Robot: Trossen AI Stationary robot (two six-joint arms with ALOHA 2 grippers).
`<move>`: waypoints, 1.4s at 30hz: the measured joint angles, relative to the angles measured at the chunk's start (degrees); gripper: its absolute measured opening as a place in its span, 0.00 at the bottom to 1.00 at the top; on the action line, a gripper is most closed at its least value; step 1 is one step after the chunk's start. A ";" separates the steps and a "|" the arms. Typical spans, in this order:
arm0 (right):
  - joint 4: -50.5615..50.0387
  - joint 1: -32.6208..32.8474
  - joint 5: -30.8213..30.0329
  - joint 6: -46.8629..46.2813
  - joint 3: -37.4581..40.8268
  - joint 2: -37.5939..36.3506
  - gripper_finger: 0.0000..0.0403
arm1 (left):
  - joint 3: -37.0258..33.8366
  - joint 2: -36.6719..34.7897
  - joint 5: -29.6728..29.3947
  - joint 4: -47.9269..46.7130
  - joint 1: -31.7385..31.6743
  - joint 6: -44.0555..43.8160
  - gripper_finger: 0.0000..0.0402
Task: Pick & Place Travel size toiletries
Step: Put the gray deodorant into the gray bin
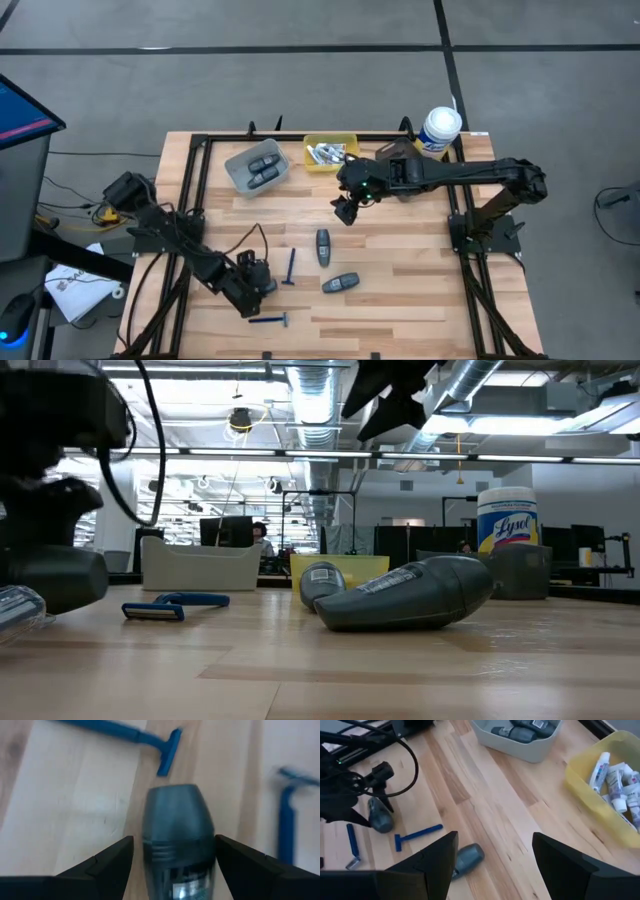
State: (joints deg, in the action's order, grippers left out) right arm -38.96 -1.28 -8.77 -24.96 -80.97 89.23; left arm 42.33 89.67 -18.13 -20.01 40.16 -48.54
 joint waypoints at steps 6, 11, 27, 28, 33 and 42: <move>-0.06 -0.49 0.06 0.66 0.02 0.09 0.62 | 0.28 4.72 -0.73 0.11 0.15 -1.28 0.67; -0.06 -0.83 0.00 0.95 0.04 0.09 0.62 | 0.22 4.23 -1.03 -0.56 0.02 -1.55 0.59; 0.97 -0.68 -0.12 1.00 0.02 0.09 0.62 | -0.11 -7.27 -0.25 -9.98 -14.04 7.96 0.50; 1.30 -0.68 -0.14 1.00 0.02 0.09 0.62 | -0.09 -8.48 -0.59 -9.94 -16.31 10.32 0.50; 2.87 -0.68 -0.24 1.04 0.02 0.09 0.62 | -0.09 -13.63 -0.60 -9.68 -28.43 24.49 0.50; 3.89 -1.35 -0.29 1.61 0.02 0.09 0.62 | -0.02 -21.43 -3.74 -5.68 -50.48 39.17 0.50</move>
State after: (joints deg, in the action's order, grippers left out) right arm -35.08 -2.62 -9.06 -23.35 -80.95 89.32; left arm 42.30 68.24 -21.87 -25.69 -10.32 -9.37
